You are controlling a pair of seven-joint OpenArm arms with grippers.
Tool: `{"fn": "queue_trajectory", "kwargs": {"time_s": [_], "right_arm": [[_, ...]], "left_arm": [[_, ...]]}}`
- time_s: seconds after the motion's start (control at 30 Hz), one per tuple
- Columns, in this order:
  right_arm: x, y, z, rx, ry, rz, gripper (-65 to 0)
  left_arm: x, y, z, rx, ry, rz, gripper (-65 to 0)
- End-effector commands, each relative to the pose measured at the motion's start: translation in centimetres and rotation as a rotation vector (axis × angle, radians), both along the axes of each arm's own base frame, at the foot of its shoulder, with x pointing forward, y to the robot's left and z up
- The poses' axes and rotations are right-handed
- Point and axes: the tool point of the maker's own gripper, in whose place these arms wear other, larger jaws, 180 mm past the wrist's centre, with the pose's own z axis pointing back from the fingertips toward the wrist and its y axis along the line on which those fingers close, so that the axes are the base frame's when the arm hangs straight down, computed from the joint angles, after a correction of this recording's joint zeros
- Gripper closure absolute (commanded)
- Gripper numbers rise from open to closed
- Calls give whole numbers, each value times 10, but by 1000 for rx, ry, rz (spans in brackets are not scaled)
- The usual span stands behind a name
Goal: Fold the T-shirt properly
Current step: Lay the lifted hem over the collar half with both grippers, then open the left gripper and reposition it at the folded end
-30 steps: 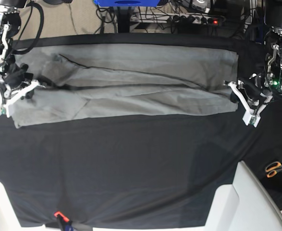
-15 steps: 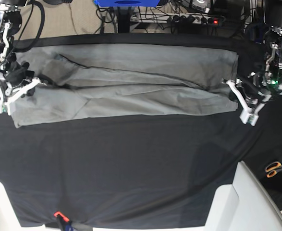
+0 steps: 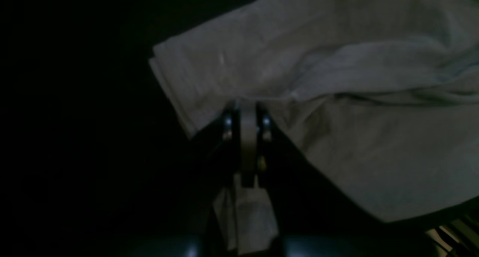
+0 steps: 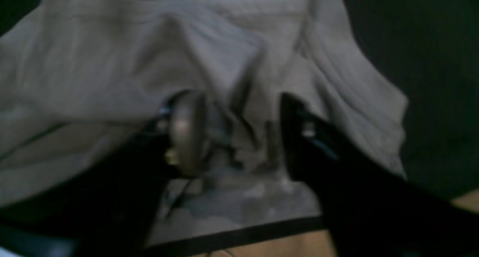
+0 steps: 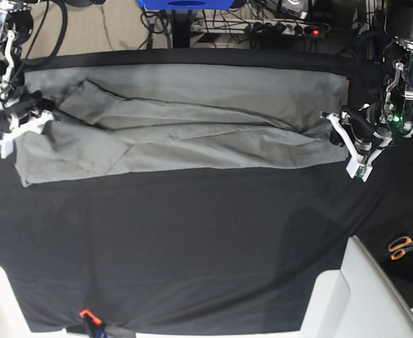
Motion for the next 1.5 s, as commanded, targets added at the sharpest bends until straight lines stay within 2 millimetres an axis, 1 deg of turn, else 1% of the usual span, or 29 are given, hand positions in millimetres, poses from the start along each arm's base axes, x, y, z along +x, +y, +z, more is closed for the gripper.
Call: {"fn": "queue_trajectory", "kwargs": {"time_s": [0.0, 0.07, 0.1, 0.17, 0.23, 0.33, 0.47, 0.53, 0.67, 0.87, 0.93, 0.97, 1.13, 1.17, 1.2, 1.27, 1.37, 1.4, 1.47], "right_arm": [[9, -11, 12, -27, -47, -34, -354], [12, -26, 18, -52, -90, -102, -363], [15, -28, 22, -63, -119, -108, -363], [22, -30, 28, -74, -157, -111, -363], [31, -30, 40, -84, -196, -106, -363], [36, -29, 49, -91, -223, -99, -363], [39, -28, 52, -91, -233, -99, -363], [43, -28, 53, -88, -238, -100, -363], [46, -28, 55, -87, -246, -100, -363], [46, -27, 54, -85, -245, -100, -363], [46, -27, 54, -85, -245, -100, -363], [46, -27, 54, -85, -245, -100, -363], [42, -25, 50, -70, -210, -96, -363], [44, -24, 51, -67, -211, -96, -363], [45, -24, 51, -64, -210, -95, -363], [46, -24, 52, -64, -211, -95, -363], [46, -24, 53, -65, -214, -95, -363], [46, -24, 53, -65, -214, -95, -363], [46, -24, 53, -67, -215, -95, -363]], "left_arm": [[11, 6, 12, 16, -38, -6, 0], [10, 6, 12, 16, -37, -8, 0], [10, 6, 12, 16, -37, -8, 0], [10, 6, 12, 16, -37, -8, 0], [12, 7, 14, 17, -43, -2, 0], [12, 7, 14, 17, -45, -2, 0], [12, 9, 16, 29, -43, -16, 0], [8, 6, 20, 27, -52, -24, 0], [7, -1, 30, 34, -75, -61, 0], [5, 1, 28, 36, -68, -60, 0], [0, 3, 27, 44, -56, -64, 0], [-1, 4, 27, 48, -55, -68, -33], [-3, 7, 37, 75, -65, -101, -290], [-5, 6, 40, 81, -67, -114, -339], [-7, 6, 43, 88, -70, -127, -377], [-7, 9, 58, 95, -106, -128, -453], [-6, 13, 96, 80, -223, -66, -513], [-7, 12, 111, 49, -269, -36, -523], [-12, 11, 133, -43, -329, 34, -530]]}}
